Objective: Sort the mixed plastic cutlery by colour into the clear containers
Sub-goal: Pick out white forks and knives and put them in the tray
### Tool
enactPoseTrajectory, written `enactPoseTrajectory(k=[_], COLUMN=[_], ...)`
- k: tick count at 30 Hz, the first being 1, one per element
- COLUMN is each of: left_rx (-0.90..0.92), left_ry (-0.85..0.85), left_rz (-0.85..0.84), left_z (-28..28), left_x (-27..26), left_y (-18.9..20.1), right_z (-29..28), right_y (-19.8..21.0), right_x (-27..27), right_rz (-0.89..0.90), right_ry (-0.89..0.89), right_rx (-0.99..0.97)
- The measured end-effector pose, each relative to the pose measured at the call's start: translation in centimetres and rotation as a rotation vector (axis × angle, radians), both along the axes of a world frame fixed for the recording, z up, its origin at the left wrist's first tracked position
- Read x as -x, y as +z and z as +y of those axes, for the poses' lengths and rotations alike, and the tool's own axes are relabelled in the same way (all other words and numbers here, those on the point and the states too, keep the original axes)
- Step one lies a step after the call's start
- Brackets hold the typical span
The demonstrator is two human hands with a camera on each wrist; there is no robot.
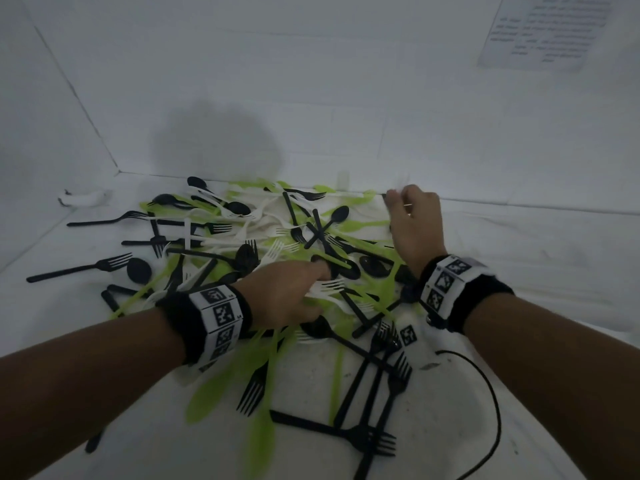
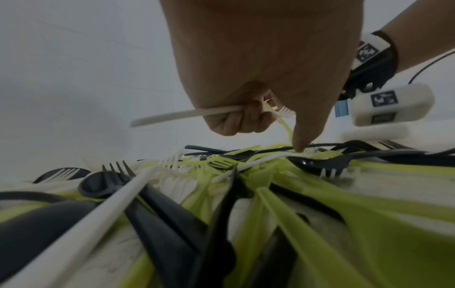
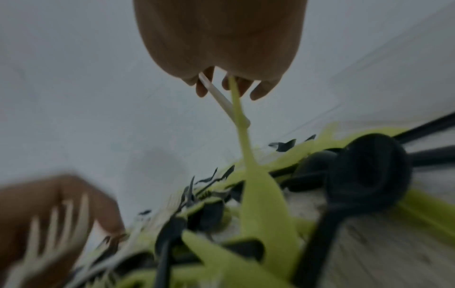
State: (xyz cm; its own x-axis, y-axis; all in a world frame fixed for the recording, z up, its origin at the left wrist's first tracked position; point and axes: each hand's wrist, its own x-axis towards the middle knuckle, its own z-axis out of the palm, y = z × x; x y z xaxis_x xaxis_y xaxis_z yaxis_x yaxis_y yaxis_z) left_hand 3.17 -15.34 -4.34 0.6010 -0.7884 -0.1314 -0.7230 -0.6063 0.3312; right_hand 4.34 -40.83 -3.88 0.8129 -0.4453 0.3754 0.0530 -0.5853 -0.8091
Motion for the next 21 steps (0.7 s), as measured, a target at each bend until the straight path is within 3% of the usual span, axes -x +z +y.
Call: enactPoseTrajectory(k=[5, 9, 13, 17, 21], left_rx=[-0.084, 0.074, 0.191, 0.368, 0.496], left_ry=[-0.036, -0.098, -0.118, 0.129, 0.326], left_rz=[-0.095, -0.111, -0.15, 0.078, 0.203], left_z=[-0.9, -0.7, 0.1, 0.2, 0.9], left_x=[-0.9, -0.6, -0.4, -0.1, -0.5], left_y=[-0.4, -0.1, 1.1, 2.2, 2.0], right_z=[-0.7, -1.2, -1.8, -0.8, -0.1], right_y=[0.8, 0.6, -0.1, -0.9, -0.6], right_x=[-0.1, 0.0, -1.0, -2.2, -3.0], right_rz=[0.142, 0.252, 0.571, 0.716, 0.804], right_ry=[0.037, 0.062, 0.188, 0.23, 0.257], right_rx=[0.153, 0.18, 0.397, 0.537, 0.656])
